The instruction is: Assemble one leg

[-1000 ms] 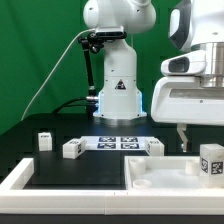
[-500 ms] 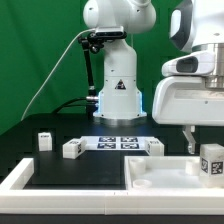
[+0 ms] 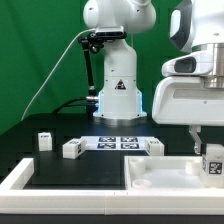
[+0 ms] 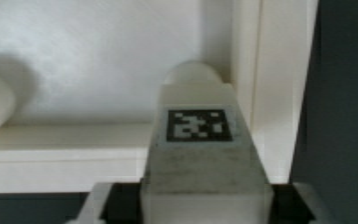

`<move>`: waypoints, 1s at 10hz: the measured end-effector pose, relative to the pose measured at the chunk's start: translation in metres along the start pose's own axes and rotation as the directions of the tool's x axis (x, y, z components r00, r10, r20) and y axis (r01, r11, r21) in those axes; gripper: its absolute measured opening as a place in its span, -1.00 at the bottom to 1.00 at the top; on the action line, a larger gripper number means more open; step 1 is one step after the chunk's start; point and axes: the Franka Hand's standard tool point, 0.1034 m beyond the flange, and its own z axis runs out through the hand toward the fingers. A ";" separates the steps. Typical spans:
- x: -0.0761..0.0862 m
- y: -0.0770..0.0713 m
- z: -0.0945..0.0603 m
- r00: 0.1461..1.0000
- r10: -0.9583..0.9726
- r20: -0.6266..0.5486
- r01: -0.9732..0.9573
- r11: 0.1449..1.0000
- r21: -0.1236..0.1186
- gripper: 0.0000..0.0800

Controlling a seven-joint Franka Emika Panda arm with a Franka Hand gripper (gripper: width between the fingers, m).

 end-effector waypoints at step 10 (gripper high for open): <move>-0.002 0.002 0.001 0.411 0.911 0.030 -0.910 0.412 -0.045 -0.27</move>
Offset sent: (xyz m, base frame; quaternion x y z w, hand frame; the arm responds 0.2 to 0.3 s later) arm -0.0004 -0.0112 -0.0144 -0.0583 -0.0269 0.3611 0.9303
